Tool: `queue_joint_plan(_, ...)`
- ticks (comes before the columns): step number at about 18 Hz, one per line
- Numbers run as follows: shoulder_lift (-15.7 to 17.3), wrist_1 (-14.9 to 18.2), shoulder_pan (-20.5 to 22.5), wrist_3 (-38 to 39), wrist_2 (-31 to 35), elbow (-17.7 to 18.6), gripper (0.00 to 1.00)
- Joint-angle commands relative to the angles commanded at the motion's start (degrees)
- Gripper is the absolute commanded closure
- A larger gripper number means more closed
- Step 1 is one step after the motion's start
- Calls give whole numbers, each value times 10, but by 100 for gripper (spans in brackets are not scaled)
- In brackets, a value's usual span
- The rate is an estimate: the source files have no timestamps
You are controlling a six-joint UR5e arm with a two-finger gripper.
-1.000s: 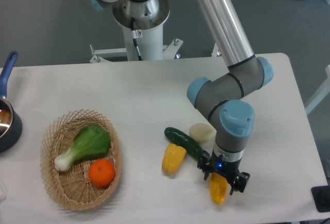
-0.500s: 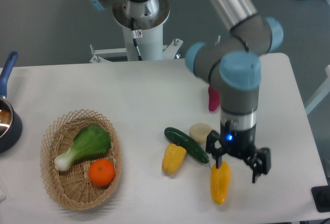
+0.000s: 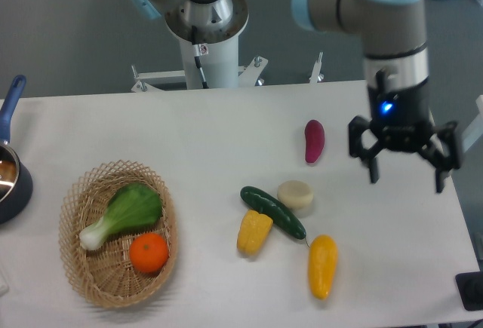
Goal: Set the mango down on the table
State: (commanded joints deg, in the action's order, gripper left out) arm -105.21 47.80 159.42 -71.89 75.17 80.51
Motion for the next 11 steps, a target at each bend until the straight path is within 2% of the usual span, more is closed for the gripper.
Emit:
queue_joint_plan(3,21,53,37,-41,-35,6,0)
queue_joint_plan(8,62,121,98,-239,-48,47,0)
queue_joint_plan(11,82,129,123,-296,-54,75,0)
